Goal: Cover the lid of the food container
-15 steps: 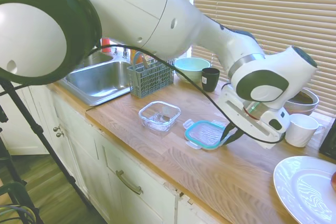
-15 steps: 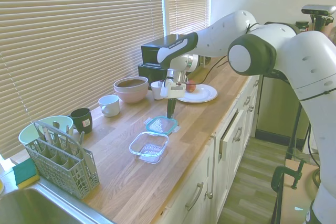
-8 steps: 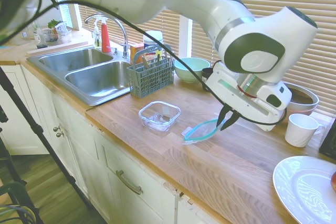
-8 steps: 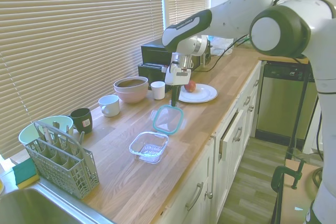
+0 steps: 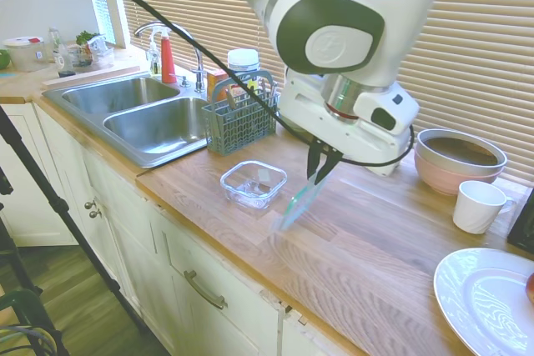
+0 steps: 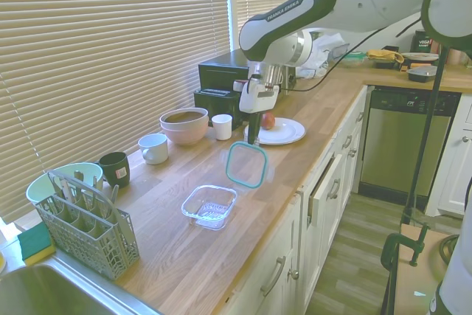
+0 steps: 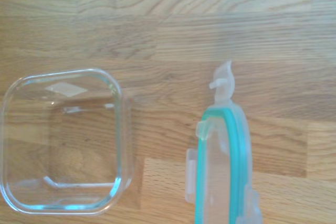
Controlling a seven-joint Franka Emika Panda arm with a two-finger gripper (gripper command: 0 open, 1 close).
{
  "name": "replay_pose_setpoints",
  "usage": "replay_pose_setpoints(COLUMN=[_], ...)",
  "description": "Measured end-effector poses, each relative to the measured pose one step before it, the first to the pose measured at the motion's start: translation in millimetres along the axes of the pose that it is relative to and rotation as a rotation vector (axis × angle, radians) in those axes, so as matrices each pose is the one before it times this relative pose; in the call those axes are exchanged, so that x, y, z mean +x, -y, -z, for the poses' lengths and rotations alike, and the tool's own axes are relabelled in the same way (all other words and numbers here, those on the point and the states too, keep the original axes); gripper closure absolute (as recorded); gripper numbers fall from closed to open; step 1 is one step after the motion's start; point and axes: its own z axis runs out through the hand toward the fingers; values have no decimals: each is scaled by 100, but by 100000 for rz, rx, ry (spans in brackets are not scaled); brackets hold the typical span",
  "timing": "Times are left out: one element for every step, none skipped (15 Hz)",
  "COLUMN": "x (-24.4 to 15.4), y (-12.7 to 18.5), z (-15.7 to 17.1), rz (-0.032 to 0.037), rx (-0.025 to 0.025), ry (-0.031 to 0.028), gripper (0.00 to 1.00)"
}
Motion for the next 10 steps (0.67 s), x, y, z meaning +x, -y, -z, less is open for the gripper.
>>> replay_pose_setpoints(x=[-425, -294, -283, -333, -399, -381, -393, -384, -374, -376], y=[422, 427, 397, 504, 583, 611, 706, 762, 873, 878], z=[53, 288, 401, 401, 487, 333, 187, 63, -34, -23], rz=[79, -54, 215, 272, 174, 264, 345, 432, 685, 556], rx=[-368, -278, -423, -191, -193, -309, -196, -463, -743, -672], ry=[-230, -527, -790, -729, -846, -635, -359, -228, -178, -193], gripper=[100, 100, 100, 100, 100, 100, 100, 100, 100, 100])
